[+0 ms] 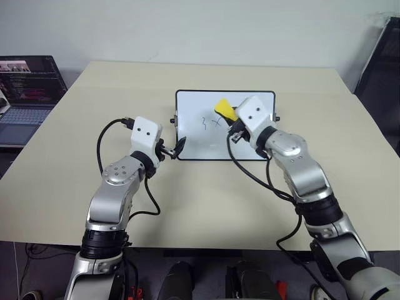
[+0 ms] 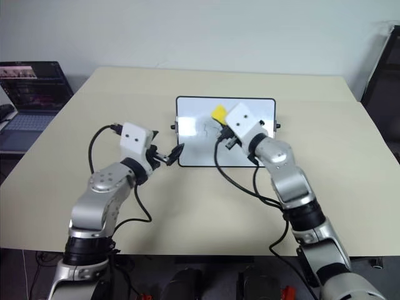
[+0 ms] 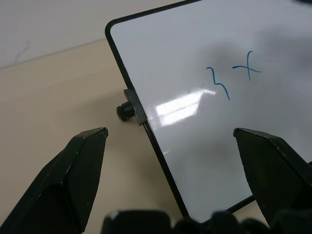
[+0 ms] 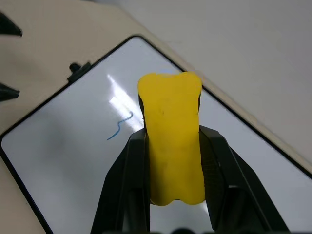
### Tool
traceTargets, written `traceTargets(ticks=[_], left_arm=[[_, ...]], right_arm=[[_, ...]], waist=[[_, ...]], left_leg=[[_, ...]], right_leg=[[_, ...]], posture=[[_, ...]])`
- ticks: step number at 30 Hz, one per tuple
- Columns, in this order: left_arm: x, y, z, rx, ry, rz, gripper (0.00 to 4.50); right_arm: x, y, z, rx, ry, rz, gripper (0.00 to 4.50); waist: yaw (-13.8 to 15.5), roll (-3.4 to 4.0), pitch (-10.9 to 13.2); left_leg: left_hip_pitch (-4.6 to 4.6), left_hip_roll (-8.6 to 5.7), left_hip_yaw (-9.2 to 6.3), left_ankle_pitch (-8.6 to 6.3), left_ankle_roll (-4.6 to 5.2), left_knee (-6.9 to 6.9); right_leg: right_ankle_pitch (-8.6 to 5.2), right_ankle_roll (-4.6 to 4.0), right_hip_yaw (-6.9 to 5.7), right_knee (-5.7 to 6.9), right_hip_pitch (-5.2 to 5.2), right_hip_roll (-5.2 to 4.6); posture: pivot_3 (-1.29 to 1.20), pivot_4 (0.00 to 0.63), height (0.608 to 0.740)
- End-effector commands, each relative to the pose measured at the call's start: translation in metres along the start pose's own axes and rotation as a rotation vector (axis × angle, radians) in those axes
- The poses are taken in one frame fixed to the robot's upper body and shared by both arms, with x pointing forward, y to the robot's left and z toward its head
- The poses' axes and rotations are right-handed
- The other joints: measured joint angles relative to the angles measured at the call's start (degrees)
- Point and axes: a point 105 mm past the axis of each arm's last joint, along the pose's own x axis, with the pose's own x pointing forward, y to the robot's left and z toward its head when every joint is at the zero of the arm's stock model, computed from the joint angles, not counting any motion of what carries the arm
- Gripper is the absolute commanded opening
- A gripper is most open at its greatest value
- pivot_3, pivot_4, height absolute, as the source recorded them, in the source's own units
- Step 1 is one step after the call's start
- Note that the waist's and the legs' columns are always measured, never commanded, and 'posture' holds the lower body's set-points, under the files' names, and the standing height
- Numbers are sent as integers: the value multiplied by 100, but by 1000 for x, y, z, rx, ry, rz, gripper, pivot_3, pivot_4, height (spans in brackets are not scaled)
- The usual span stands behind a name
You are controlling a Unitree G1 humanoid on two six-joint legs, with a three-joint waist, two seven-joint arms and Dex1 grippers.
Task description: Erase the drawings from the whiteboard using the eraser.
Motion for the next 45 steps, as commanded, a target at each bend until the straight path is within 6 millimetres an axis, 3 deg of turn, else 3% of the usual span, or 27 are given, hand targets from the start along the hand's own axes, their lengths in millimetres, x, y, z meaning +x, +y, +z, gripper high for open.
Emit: traceTargets(ticks=[1, 6, 19, 29, 33, 40, 42, 45], left_arm=[[3, -6, 18, 35, -23, -64, 4500], [2, -15, 11, 60, 54, -178, 4500], [3, -20, 12, 63, 59, -253, 4500], [4, -20, 13, 63, 52, -258, 4500], [5, -24, 14, 63, 48, -271, 4500], [5, -28, 14, 60, 50, -279, 4500], [5, -27, 13, 60, 53, -279, 4500], [4, -27, 13, 61, 54, -279, 4500]], right_arm=[[11, 1, 14, -94, -21, 23, 1017], [24, 5, 9, -129, 16, 57, 1015], [43, 3, 3, -203, 70, 91, 1015], [30, -21, -30, -182, 180, 52, 1015], [30, -30, -30, -183, 182, 23, 1014], [26, 15, -43, -216, 207, 224, 1013], [25, 17, -47, -236, 216, 233, 1013], [28, 4, -41, -245, 201, 157, 1013]], waist=[[-5, 0, 0], [-16, 0, 0], [-21, 2, 1], [-17, 2, 1], [-12, 2, 1], [-19, 2, 1], [-26, 2, 1], [-31, 2, 1]], left_leg=[[0, 0, 1, 0, 0, 0], [2, 2, 0, 0, 0, -2], [1, 2, 0, 0, 0, -1], [2, 2, -1, 0, 0, 0], [2, 1, -2, 0, 0, 4], [4, 2, -1, 0, 0, 2], [4, 2, -1, 0, 0, 3], [8, 2, 0, 1, 0, 4]], right_leg=[[0, 0, 0, 1, 0, 0], [0, 0, 0, 3, -2, 1], [0, -1, 0, 4, -4, 0], [0, -1, -1, 5, -2, 0], [0, -1, -1, 9, -1, 0], [0, -1, 0, 10, -1, 0], [0, -1, 0, 10, -1, 0], [1, -1, 1, 14, 0, 1]], posture=[[0, 150, 740], [0, 150, 740], [0, 150, 740], [0, 150, 740], [0, 150, 740], [0, 150, 740], [0, 150, 740], [0, 150, 740]])
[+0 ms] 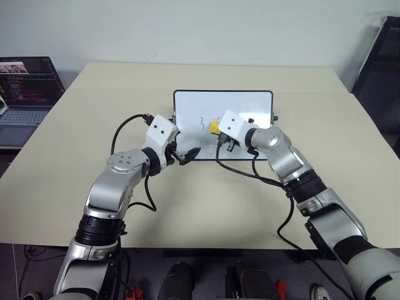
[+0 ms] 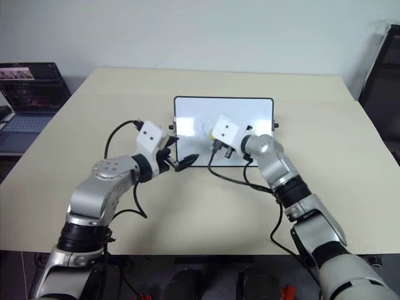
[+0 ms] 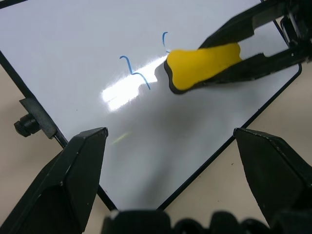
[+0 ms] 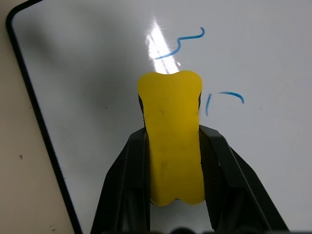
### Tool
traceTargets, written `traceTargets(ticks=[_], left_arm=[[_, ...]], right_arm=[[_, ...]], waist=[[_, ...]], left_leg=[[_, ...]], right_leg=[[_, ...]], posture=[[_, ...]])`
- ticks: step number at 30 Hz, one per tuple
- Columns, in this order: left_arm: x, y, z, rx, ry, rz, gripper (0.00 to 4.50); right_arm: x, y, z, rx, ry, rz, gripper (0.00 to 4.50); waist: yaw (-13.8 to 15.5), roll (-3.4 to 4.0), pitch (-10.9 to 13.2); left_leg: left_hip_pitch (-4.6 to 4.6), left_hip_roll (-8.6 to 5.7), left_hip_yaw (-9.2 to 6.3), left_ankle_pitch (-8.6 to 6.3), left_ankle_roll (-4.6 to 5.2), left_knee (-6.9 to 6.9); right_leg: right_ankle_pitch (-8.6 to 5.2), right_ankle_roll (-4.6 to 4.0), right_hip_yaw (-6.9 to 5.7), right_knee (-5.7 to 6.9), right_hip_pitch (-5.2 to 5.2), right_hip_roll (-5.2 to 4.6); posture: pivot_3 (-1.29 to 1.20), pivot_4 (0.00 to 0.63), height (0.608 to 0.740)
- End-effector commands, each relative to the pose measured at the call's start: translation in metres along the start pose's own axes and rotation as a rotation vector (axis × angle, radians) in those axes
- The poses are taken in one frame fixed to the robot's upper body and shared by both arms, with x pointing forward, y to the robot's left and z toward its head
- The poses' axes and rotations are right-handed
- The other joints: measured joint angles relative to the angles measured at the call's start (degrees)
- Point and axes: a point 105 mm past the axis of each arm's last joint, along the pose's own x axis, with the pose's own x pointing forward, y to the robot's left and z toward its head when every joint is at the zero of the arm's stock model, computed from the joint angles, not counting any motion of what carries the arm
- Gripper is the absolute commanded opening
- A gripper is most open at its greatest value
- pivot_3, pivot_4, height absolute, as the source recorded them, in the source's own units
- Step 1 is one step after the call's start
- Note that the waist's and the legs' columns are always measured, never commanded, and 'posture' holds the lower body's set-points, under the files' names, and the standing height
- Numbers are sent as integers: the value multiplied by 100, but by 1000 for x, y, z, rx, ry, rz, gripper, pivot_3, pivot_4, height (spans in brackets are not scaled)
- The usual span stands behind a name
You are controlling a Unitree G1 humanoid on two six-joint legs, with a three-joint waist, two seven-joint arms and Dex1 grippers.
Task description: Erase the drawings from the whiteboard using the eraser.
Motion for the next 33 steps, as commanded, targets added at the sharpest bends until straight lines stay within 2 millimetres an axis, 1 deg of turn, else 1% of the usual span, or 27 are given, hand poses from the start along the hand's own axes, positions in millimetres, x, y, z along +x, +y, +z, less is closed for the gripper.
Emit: traceTargets(ticks=[1, 3, 5, 9, 12, 15, 17, 19, 21, 24, 26, 28, 31, 33], left_arm=[[-3, 0, 15, 33, -45, -2, 4500], [-3, -1, 14, 34, -45, -3, 4500], [-3, -2, 14, 34, -44, -5, 4500], [-3, -3, 14, 34, -45, -7, 4500], [-2, -3, 14, 34, -46, -9, 4500], [-2, -3, 14, 34, -45, -10, 4500], [-1, -3, 14, 35, -46, -10, 4500], [-1, -3, 14, 36, -47, -11, 4500], [-1, -4, 14, 35, -48, -13, 4500], [-1, -6, 13, 35, -48, -19, 4500], [0, -7, 13, 33, -48, -22, 4500], [0, -9, 13, 32, -48, -25, 4500], [0, -10, 13, 31, -48, -28, 4500], [0, -11, 14, 31, -48, -29, 4500]], right_arm=[[-3, -23, -2, -14, 19, -109, 1013], [-4, -36, -1, -14, 15, -168, 1012], [-4, -44, -1, -14, 16, -205, 1012], [-4, -47, -7, -10, 33, -209, 1012], [-4, -42, -13, -1, 51, -167, 1012], [-5, -31, -18, 3, 66, -100, 1012], [-6, -20, -24, 0, 87, -42, 1011], [-7, -15, -27, -6, 101, -16, 1011], [-8, -19, -25, -4, 94, -34, 1011], [-9, -33, -19, -15, 74, -113, 1011], [-9, -46, -13, -20, 56, -187, 1011], [-10, -54, -11, -23, 46, -227, 1003], [-9, -54, -12, -23, 49, -224, 1003], [-8, -50, -13, -18, 51, -200, 1003]], waist=[[3, 0, 0], [3, 0, 0], [3, 0, 0], [5, 0, 0], [5, 0, 0], [9, 0, 0], [11, -1, -1], [10, -1, -1], [9, -1, -1], [8, -1, -1], [7, -1, -1], [6, -1, 0], [6, -1, -1], [6, -1, 0]], left_leg=[[1, 0, -3, 0, 0, 1], [2, 0, -2, 3, -4, 2], [2, 0, -2, 5, -7, 2], [2, 0, -3, 6, -8, 0], [2, 0, -1, 6, -8, -1], [3, 0, -3, 6, -8, 0], [3, -1, -4, 6, -8, 0], [4, 0, -3, 6, -7, 0], [6, 0, -2, 6, -7, 0], [16, 0, -2, 6, -7, 0], [19, 1, 0, 6, -7, 1], [20, 0, 1, 7, -7, 1], [20, 0, 0, 8, -8, 0], [20, 1, 0, 8, -8, -2]], right_leg=[[0, 0, -1, 0, 2, 0], [1, 0, -1, 2, 2, 0], [3, -1, -1, 2, 2, 0], [3, -2, -1, 0, 2, 0], [3, -2, 0, 0, 3, 0], [3, -2, -1, 0, 4, 0], [3, -2, -1, 0, 5, 0], [3, -2, -2, 0, 6, 0], [3, -2, -1, 1, 6, 0], [4, -2, -1, 2, 15, 1], [4, -2, 1, 2, 17, 1], [4, -2, 2, 2, 17, 1], [5, -2, 2, 2, 17, 1], [4, -2, 2, 1, 17, 1]], posture=[[0, 150, 740], [0, 150, 740], [0, 150, 740], [0, 150, 740], [0, 150, 740], [0, 150, 740], [0, 150, 740], [0, 150, 740], [0, 150, 740], [0, 150, 740], [0, 150, 740], [0, 150, 740], [0, 150, 740], [0, 150, 740]])
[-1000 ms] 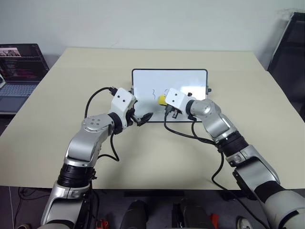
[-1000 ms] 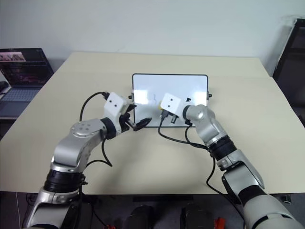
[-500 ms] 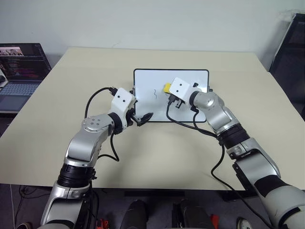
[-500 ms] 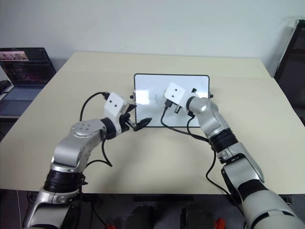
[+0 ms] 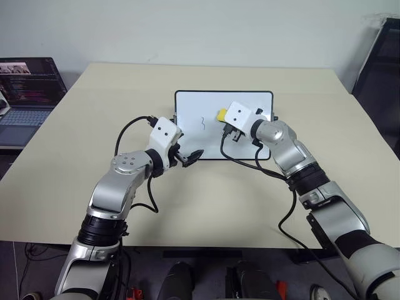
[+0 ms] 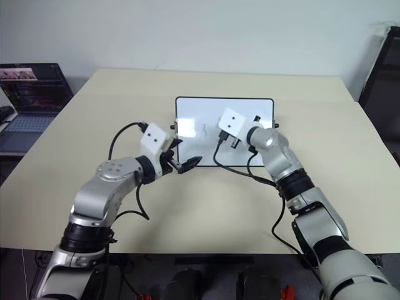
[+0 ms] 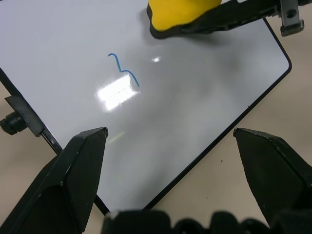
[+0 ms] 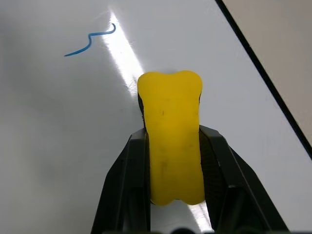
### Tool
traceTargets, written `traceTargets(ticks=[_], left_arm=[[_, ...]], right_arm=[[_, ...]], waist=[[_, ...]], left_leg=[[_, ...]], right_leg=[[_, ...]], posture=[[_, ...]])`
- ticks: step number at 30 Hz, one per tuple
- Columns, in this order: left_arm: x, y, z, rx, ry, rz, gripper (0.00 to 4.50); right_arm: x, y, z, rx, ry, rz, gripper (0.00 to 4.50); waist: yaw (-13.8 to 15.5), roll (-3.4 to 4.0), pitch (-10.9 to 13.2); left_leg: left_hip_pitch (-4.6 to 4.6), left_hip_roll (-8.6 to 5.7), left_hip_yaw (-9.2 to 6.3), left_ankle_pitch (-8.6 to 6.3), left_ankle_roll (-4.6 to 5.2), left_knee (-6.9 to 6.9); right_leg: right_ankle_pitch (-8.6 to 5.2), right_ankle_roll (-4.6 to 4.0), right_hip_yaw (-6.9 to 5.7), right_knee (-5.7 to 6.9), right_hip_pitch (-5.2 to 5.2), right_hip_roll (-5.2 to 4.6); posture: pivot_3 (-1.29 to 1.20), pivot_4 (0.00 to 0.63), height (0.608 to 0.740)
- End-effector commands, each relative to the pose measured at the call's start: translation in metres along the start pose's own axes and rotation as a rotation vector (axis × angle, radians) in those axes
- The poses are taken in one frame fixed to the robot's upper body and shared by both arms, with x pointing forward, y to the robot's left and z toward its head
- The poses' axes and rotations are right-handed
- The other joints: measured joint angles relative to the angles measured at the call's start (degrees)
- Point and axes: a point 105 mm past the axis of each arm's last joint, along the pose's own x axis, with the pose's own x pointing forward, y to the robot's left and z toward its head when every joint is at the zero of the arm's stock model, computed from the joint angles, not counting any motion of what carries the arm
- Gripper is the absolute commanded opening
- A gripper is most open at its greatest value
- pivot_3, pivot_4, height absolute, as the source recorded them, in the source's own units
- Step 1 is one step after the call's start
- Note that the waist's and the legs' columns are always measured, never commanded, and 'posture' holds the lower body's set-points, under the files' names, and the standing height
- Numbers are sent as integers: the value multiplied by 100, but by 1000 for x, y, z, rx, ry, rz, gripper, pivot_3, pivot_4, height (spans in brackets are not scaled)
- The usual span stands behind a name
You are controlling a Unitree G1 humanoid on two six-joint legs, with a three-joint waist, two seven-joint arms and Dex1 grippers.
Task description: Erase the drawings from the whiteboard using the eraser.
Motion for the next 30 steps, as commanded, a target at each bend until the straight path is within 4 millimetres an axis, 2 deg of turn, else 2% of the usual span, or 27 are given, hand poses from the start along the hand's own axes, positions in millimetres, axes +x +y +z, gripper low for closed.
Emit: traceTargets(ticks=[1, 8, 14, 20, 24, 27, 30], left_arm=[[-3, -4, 15, 32, -53, -6, 4500], [-5, -6, 17, 30, -52, -5, 4500], [-4, -7, 18, 27, -54, -8, 4500], [-6, -6, 14, 23, -46, 9, 4500], [-9, 6, 9, 8, -46, 84, 4500], [-14, 15, 2, -3, -66, 184, 4500], [-17, 17, -4, -13, -98, 263, 4500]], right_arm=[[-2, -6, -7, 1, 31, -8, 1003], [-9, 23, -22, -27, 85, 158, 1002], [-13, 24, -27, -46, 102, 170, 1000], [-15, -1, 10, 74, -68, 40, 1000], [-36, -1, 27, 245, -195, 68, 997], [-63, 11, 31, 384, -274, 125, 997], [-87, 21, 33, 451, -344, 145, 997]], waist=[[0, 0, 0], [0, 0, 0], [1, 0, 0], [0, 0, 1], [10, 0, 2], [21, 0, 2], [31, 0, 2]], left_leg=[[0, 0, 1, 0, 0, -1], [0, 0, 0, 0, 0, -1], [11, 0, 0, 0, 0, 0], [11, 1, 1, 0, 0, -1], [2, 2, -1, -1, 0, -8], [-29, 5, -13, -1, -1, -6], [-38, 5, -18, -2, 0, -8]], right_leg=[[0, 0, 1, 0, 0, 0], [0, 0, -1, -1, 0, 0], [0, 0, 0, -1, 10, 1], [0, 0, 1, -2, 11, 1], [-1, 0, 2, -7, 3, 1], [-1, -1, 2, -15, -17, 0], [-1, -1, 5, -29, -17, -3]], posture=[[0, 150, 740], [0, 150, 740], [0, 150, 740], [0, 150, 740], [0, 150, 740], [0, 150, 740], [0, 150, 740]])
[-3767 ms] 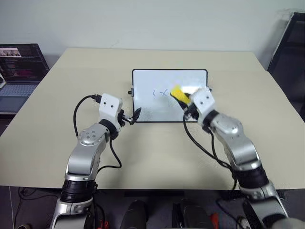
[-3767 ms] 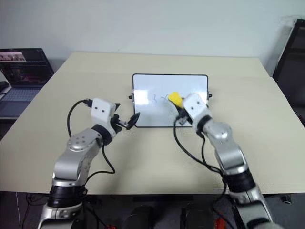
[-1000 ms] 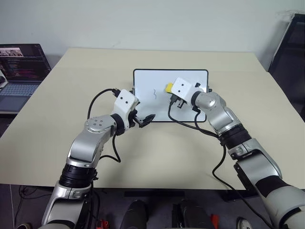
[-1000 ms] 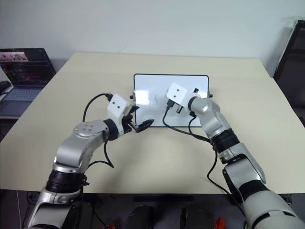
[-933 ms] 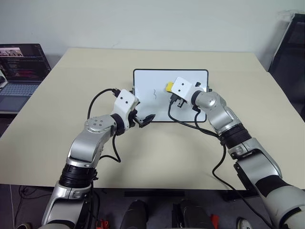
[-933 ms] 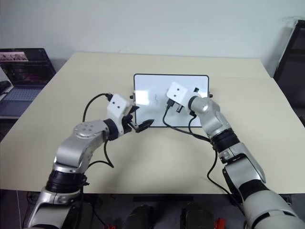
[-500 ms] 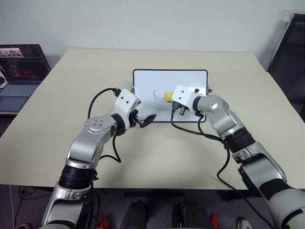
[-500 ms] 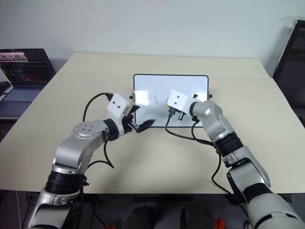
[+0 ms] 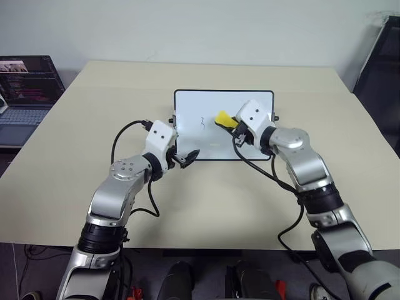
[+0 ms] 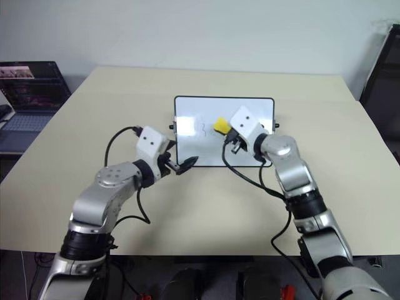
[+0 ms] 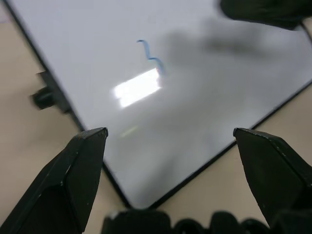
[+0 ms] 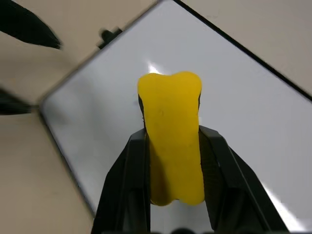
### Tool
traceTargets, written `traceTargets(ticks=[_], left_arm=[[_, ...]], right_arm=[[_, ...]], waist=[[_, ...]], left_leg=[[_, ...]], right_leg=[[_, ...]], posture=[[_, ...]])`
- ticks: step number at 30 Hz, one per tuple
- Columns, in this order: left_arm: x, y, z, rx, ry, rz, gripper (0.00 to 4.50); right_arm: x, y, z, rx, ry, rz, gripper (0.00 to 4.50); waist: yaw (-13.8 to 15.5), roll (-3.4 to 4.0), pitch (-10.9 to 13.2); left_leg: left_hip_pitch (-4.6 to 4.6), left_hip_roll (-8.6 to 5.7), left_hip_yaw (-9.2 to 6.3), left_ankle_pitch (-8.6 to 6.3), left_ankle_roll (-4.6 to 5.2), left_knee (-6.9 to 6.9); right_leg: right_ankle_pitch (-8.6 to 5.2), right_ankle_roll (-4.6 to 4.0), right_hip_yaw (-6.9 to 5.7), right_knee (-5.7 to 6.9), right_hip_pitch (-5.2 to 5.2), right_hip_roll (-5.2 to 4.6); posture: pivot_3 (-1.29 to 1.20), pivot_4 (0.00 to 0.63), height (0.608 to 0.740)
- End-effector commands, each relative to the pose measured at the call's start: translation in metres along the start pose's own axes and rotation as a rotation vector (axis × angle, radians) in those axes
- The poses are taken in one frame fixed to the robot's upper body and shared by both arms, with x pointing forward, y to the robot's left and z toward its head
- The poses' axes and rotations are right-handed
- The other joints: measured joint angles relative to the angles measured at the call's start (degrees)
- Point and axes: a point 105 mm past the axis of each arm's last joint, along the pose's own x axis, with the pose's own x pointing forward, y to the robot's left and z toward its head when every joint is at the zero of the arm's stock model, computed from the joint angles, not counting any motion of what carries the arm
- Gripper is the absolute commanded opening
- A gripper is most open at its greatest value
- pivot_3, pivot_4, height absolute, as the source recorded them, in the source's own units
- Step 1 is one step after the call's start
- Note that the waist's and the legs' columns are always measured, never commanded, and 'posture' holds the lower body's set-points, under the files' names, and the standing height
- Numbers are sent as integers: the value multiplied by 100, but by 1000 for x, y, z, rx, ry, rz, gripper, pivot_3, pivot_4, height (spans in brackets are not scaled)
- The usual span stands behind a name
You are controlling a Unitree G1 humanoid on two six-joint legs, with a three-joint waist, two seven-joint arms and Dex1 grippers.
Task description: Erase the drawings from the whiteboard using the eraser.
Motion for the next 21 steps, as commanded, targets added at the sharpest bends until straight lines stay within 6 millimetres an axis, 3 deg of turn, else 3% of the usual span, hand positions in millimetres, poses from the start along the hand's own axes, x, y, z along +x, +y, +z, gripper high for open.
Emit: traceTargets(ticks=[1, 6, 11, 17, 21], left_arm=[[-5, 7, 11, 27, -89, 90, 4500], [-12, 4, -4, 5, -65, 116, 4500], [-19, 1, -11, -14, -55, 130, 4500], [-25, 11, -12, 4, -48, 179, 4500], [-28, 19, -12, 13, -46, 192, 4500]], right_arm=[[-23, 5, 22, 24, -114, -2, 997], [-49, 5, -5, -2, -81, -112, 997], [-63, 3, -21, 27, -79, -205, 997], [-63, 5, -38, -11, -51, -214, 997], [-54, 3, -39, -35, -39, -207, 997]], waist=[[2, 0, 0], [-2, -1, -1], [-17, -1, 0], [-15, -1, -1], [-16, -1, -1]], left_leg=[[-2, -1, 0, 0, 0, 0], [7, -6, -1, 0, 0, 3], [10, -4, 6, 0, 0, 3], [13, -4, 11, 1, 0, 4], [14, -3, 10, 1, 0, 4]], right_leg=[[0, 0, 0, -3, 0, -1], [0, 1, -1, 1, 9, -3], [0, 2, 2, 6, 6, 1], [0, 2, 2, 9, 8, 3], [0, 2, 2, 9, 8, 5]], posture=[[0, 150, 740], [0, 150, 740], [0, 150, 740], [0, 150, 740], [0, 150, 740]])
